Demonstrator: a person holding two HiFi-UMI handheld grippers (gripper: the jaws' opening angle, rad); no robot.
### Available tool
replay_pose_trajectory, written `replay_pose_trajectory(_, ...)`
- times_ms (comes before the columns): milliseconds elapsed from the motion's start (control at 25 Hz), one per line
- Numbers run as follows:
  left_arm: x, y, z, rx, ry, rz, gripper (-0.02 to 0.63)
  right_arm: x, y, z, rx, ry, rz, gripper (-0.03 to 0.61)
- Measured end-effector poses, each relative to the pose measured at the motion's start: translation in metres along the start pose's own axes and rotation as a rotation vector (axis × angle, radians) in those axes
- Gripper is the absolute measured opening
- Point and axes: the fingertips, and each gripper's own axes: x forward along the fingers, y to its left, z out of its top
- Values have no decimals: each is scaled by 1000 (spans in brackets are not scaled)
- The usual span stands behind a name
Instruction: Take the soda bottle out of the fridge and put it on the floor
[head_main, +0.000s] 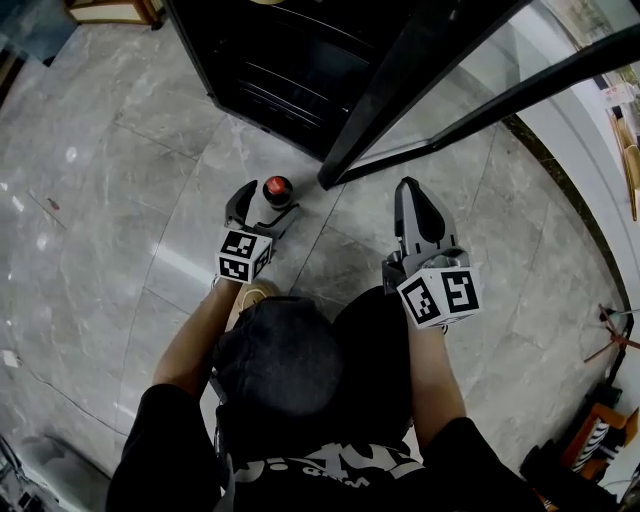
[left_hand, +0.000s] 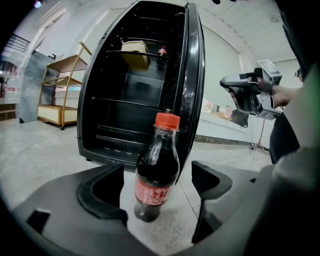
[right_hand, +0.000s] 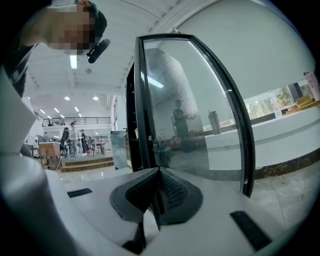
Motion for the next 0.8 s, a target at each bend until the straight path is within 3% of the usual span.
replay_pose_trajectory(360,-34,4,43,-12,-13,-8,414,14,24,35,-9,-12,48,23)
replay_pose_trajectory(560,-66,1,119,-14,-21,-22,414,23,54,89,-18,32,89,23)
replay_pose_trajectory(800,-122,-12,234,-19,-10,-37,414,22,104,191,-12,105,141,23)
